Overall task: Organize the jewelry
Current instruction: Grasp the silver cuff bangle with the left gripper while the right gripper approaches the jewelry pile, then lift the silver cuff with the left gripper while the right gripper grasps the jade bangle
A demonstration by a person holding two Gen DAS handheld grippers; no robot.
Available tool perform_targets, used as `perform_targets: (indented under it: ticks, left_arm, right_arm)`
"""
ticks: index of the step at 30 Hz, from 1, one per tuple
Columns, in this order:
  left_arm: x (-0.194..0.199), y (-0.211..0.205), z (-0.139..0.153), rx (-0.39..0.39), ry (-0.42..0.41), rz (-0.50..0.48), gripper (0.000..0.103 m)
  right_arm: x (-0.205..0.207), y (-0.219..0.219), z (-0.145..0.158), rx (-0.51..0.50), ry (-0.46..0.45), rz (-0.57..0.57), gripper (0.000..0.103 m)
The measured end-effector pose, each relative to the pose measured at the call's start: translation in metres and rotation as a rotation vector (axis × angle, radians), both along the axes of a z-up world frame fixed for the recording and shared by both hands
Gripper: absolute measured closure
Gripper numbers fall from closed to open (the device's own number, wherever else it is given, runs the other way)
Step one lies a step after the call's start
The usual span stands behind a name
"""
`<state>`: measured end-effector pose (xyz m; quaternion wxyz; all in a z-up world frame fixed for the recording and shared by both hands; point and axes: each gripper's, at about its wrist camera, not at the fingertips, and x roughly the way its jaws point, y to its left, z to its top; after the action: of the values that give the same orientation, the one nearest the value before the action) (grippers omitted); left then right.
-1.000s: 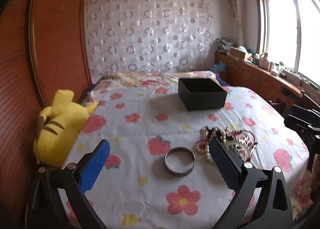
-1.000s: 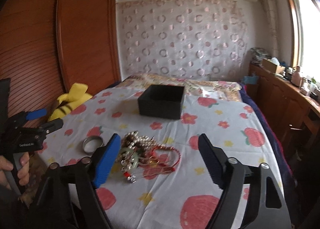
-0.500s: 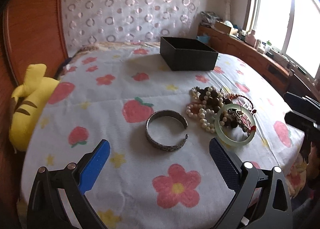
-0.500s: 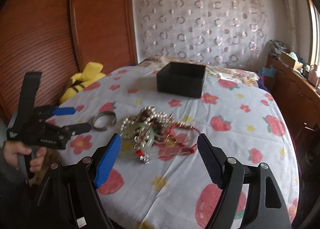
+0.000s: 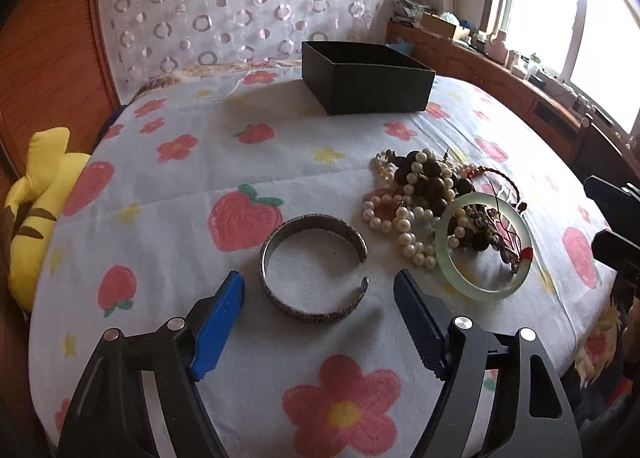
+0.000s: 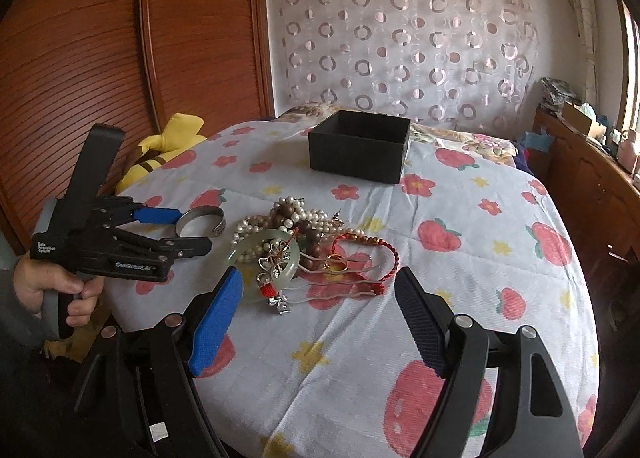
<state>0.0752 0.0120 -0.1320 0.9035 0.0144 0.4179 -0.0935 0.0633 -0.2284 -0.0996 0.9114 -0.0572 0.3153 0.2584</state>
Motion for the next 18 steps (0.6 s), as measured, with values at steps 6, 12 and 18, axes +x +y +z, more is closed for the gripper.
perform_targets:
  ticks: [6,12,18]
  left_arm:
    - [0.0,0.001,0.0,0.021,-0.026,-0.004,0.05]
    - [-0.01,0.006,0.002,-0.008,-0.051,-0.008,0.051]
    - [-0.022,0.022,0.01,-0.046,-0.079,0.03,0.051]
  right_arm:
    - [0.001,0.008,-0.009,-0.013,0.024,0.028,0.022]
    - [0.0,0.023,-0.014,-0.038,0.031,0.101,0.022]
    - [0.008,0.046,-0.02,-0.07,0.035,0.185,0.022]
